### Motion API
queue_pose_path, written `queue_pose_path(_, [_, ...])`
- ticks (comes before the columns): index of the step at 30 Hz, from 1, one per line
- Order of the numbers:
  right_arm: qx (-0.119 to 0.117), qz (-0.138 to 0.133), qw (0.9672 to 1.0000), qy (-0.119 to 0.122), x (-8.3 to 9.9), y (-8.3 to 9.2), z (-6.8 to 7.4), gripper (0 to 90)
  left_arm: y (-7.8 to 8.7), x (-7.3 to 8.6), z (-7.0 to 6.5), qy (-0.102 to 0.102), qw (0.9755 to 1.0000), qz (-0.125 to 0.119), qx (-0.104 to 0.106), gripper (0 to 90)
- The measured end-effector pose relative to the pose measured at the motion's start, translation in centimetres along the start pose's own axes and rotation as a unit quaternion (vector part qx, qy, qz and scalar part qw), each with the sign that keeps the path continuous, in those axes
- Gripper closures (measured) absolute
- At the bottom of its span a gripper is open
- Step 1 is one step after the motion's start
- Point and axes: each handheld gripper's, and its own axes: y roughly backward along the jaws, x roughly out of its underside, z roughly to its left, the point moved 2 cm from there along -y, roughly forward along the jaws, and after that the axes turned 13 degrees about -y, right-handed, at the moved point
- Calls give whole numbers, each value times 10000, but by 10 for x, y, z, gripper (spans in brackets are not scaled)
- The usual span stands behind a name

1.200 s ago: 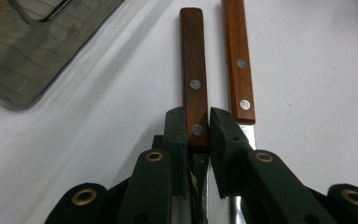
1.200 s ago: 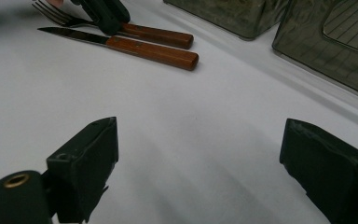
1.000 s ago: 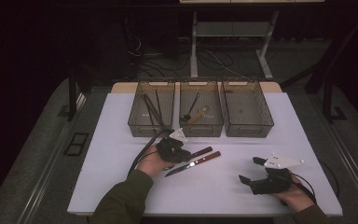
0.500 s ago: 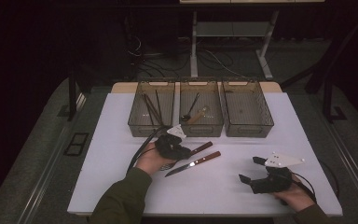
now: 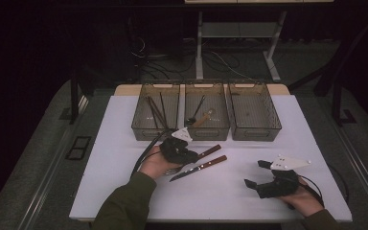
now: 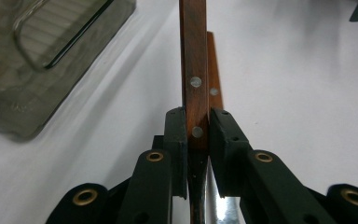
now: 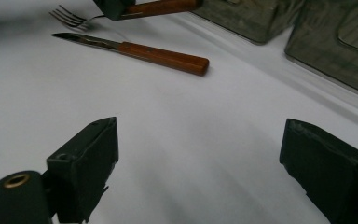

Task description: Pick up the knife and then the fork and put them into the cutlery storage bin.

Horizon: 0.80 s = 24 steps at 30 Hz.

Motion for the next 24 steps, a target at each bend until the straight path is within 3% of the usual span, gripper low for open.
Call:
queue_pose_path(6, [-450, 163, 9986, 210, -26, -4, 4, 117, 0, -13, -10, -283, 9992, -18, 268, 771])
queue_pose_path(11, [-1031, 472, 9915, 635, -47, -15, 12, 118, -6, -24, -25, -553, 9968, -9, 585, 771])
queue_pose_path(14, [-1233, 682, 9868, 800, -54, -24, 17, 138, -10, -31, -34, -758, 9943, -11, 755, 771])
queue_pose_path(19, [-1536, 1126, 9752, 1126, -60, -38, 28, 201, -16, -40, -49, -1005, 9901, 38, 979, 770])
queue_pose_path(20, [-1610, 1210, 9721, 1202, -60, -41, 30, 237, -17, -42, -50, -1102, 9888, 58, 1006, 771])
queue_pose_path(22, [-1731, 1468, 9623, 1497, -60, -46, 31, 296, -19, -44, -53, -1215, 9872, 45, 1031, 771])
queue_pose_path(23, [-1801, 1569, 9602, 1445, -59, -48, 34, 317, -20, -45, -55, -1241, 9866, 42, 1060, 770])
queue_pose_path(24, [-1816, 1646, 9560, 1613, -59, -51, 33, 355, -21, -45, -57, -1239, 9863, 45, 1084, 770])
